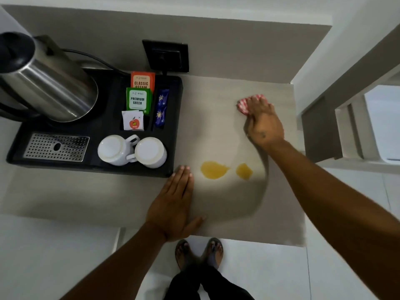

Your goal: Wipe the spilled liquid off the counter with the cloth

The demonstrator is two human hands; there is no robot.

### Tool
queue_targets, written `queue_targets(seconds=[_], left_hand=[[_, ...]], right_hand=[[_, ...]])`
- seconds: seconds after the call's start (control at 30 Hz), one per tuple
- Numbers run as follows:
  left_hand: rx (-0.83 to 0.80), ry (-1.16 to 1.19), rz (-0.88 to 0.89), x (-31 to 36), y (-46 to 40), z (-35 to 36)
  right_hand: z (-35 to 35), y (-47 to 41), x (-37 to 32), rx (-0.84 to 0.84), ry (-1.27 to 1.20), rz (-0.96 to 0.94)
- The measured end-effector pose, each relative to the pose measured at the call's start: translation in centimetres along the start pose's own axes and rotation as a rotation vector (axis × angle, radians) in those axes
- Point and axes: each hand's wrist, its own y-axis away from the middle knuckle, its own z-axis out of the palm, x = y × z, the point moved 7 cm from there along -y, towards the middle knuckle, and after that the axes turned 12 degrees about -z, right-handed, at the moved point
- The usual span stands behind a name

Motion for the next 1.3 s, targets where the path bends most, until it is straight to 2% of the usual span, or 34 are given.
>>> queue_targets(seconds=[0.1,0.23,0.33,0.43,0.47,0.53,0.6,0.67,0.77,0.9,1.03,1.1,1.17,1.3], left_hand=[[-0.005,0.017,-0.001,-0.1,0.2,0.0],[-0.023,0.033,-0.007,-0.1,0.4,-0.2],[-0.013,0.016,-0.002,-0.1,0.5,-0.4],[0.021,0.01,0.0,0.1,0.4,-0.6],[0.025,0.012,0.001,0.1,0.4,-0.6],[0.034,0.01,-0.003,0.1,0.2,-0.6],[0.036,0.0,-0.01,0.1,0.1,-0.9],[0.022,0.002,-0.009,0.2,0.2,-0.9],[0.014,0.005,-0.019,0.0,0.4,-0.8],[0.018,0.001,-0.02,0.1,0.5,-0.8],[0.03,-0.004,-0.031,0.0,0.5,-0.5],[0.037,-0.005,-0.031,-0.1,0.4,-0.4],[0.048,0.002,-0.028,-0.1,0.4,-0.4],[0.043,0.07,-0.043,-0.2,0.5,-0.5]], right_hand=[[0.0,-3.9,-0.6,0.002,0.004,0.033],[2.4,-7.3,-6.5,-0.069,-0.078,-0.133],[5.0,-2.7,-11.5,-0.192,-0.082,-0.403],[4.4,4.5,-11.3,-0.281,-0.043,-0.573],[3.5,6.1,-9.6,-0.273,-0.048,-0.57],[1.3,6.0,-5.1,-0.234,-0.049,-0.438],[0.1,2.4,-2.1,-0.185,-0.022,-0.264],[0.5,-1.3,-2.2,-0.143,-0.003,-0.174],[3.3,-3.5,-7.1,-0.131,-0.058,-0.227],[6.2,2.5,-13.7,-0.24,-0.057,-0.462],[4.4,11.3,-12.1,-0.302,-0.015,-0.547],[2.6,13.8,-8.9,-0.328,-0.011,-0.49],[1.0,12.8,-5.9,-0.294,0.006,-0.364],[1.2,6.1,-5.7,-0.116,-0.022,-0.135]])
